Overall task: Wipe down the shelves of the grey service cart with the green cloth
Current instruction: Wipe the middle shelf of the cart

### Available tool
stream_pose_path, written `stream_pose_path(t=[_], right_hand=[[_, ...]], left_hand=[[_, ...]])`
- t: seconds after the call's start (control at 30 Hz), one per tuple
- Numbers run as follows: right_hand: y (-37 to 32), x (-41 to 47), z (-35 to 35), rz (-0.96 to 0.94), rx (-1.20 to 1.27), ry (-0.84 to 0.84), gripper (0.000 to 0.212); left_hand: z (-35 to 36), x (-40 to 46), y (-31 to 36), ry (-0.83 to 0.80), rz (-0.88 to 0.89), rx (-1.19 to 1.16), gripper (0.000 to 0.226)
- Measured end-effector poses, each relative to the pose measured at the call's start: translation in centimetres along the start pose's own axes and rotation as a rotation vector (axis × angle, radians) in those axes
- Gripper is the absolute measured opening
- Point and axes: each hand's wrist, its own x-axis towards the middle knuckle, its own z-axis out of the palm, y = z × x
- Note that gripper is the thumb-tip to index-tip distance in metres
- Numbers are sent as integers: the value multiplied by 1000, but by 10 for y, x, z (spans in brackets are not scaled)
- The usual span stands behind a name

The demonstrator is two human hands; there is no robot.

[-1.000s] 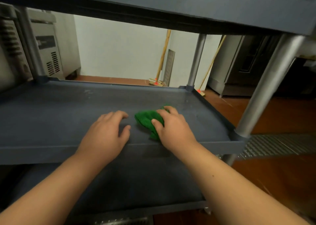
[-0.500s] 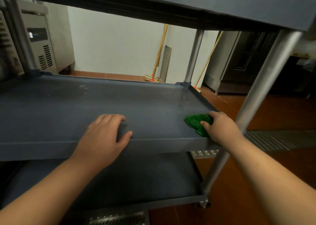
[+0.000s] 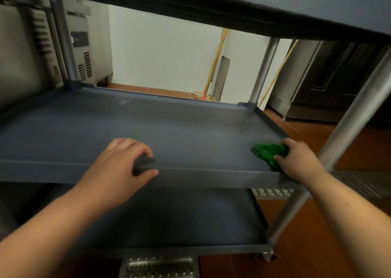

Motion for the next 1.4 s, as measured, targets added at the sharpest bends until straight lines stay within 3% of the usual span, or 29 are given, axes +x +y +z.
stream_pose_path(t=[0.17,0.33,0.5,0.63,0.83,1.07,1.4], right_hand=[[-2,2,-1,46,7,10,43],[-2,-3,-2,19,35,-23,41],[-23,-11,0,-116,110,-94,37],[-60,-23,10,-230,138,-132,28],[-122,-44,27,-396,210,-191,32],[-193,-66,39,-542,205,-276,31],[-316,-94,69,-760,236,-404,33]], left_hand=[[6,2,-1,-9,-27,8,33],[9,4,-3,48,-148,-18,63],[7,7,-7,20,-176,-98,73],[3,6,-6,3,-185,-107,76],[-6,5,-13,-8,-125,-146,86],[-53,-27,-97,-13,-284,26,100],[-81,-74,-168,196,-357,11,91]])
